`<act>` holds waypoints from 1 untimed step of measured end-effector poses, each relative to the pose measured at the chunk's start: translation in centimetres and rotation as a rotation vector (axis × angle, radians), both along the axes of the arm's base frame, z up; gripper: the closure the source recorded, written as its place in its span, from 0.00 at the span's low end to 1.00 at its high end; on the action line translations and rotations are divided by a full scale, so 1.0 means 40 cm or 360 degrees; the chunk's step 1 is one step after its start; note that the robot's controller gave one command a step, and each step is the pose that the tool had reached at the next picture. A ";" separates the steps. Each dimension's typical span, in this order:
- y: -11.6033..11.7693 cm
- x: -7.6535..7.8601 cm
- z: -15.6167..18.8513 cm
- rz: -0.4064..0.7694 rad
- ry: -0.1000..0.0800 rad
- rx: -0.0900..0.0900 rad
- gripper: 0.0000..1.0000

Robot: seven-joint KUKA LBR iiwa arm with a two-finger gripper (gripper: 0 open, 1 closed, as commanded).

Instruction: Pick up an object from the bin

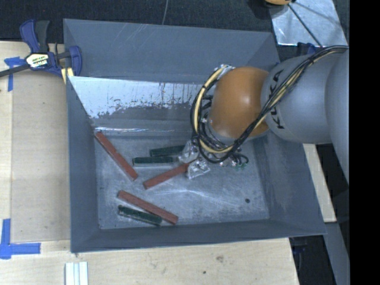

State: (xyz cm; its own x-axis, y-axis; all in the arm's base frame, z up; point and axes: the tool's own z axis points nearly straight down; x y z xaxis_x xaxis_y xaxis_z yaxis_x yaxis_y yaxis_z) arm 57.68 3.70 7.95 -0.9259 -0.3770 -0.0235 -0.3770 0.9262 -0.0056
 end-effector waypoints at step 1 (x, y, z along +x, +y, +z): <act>0.024 -0.002 0.423 0.0082 0.0020 -0.0006 1.00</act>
Offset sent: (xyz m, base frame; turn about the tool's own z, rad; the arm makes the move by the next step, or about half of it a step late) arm 0.0000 0.0000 0.0000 0.0000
